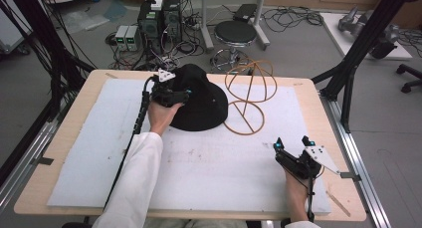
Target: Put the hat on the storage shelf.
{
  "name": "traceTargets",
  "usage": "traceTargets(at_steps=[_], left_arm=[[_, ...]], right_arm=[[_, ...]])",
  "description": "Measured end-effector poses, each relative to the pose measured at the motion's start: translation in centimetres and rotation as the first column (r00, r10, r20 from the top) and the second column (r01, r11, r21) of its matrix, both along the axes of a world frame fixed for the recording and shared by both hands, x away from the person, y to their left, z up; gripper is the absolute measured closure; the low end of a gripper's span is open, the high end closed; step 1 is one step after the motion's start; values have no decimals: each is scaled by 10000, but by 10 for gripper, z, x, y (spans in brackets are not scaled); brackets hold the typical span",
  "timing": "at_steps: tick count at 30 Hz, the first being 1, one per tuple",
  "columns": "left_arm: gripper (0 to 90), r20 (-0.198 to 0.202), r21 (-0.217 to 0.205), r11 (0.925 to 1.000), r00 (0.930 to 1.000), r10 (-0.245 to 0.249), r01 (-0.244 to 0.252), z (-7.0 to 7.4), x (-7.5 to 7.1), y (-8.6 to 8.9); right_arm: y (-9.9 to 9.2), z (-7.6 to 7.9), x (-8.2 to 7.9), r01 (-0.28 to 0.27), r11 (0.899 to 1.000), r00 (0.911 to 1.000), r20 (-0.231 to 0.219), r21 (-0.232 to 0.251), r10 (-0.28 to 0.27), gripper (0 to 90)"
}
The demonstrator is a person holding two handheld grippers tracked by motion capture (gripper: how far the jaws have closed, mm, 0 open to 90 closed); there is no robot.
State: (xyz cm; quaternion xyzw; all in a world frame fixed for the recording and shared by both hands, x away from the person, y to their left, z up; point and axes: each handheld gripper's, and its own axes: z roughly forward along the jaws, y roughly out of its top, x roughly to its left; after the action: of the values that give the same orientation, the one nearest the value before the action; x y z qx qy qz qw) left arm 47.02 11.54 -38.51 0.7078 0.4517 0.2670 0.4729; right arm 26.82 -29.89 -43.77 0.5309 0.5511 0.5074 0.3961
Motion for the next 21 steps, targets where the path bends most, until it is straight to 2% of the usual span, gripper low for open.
traceTargets(at_steps=[4,7,12,16,19,21], left_arm=[[301,183,158,9998,9998,-111,109,-2,0,-3],[360,69,60,10000,10000,-36,35,-3,1,-2],[546,-67,-261,9984,9987,-507,505,-5,2,-2],[645,-269,-438,9981,9986,-449,437,-8,4,-3],[735,-469,-737,9954,9968,-643,608,-11,6,-2],[808,-540,-773,9943,9955,-783,740,-13,6,-2]], right_arm=[[0,0,0,-17,10000,10000,-34,46,17,84],[-1,-1,1,-34,9999,10000,-71,106,35,84],[-1,-1,1,-57,9998,10000,-76,171,58,84],[-1,-1,1,-67,9998,9999,-101,201,69,84],[-1,-1,1,-86,9997,9999,-100,214,89,84],[-1,-1,1,-80,9997,9999,-110,211,82,84]])
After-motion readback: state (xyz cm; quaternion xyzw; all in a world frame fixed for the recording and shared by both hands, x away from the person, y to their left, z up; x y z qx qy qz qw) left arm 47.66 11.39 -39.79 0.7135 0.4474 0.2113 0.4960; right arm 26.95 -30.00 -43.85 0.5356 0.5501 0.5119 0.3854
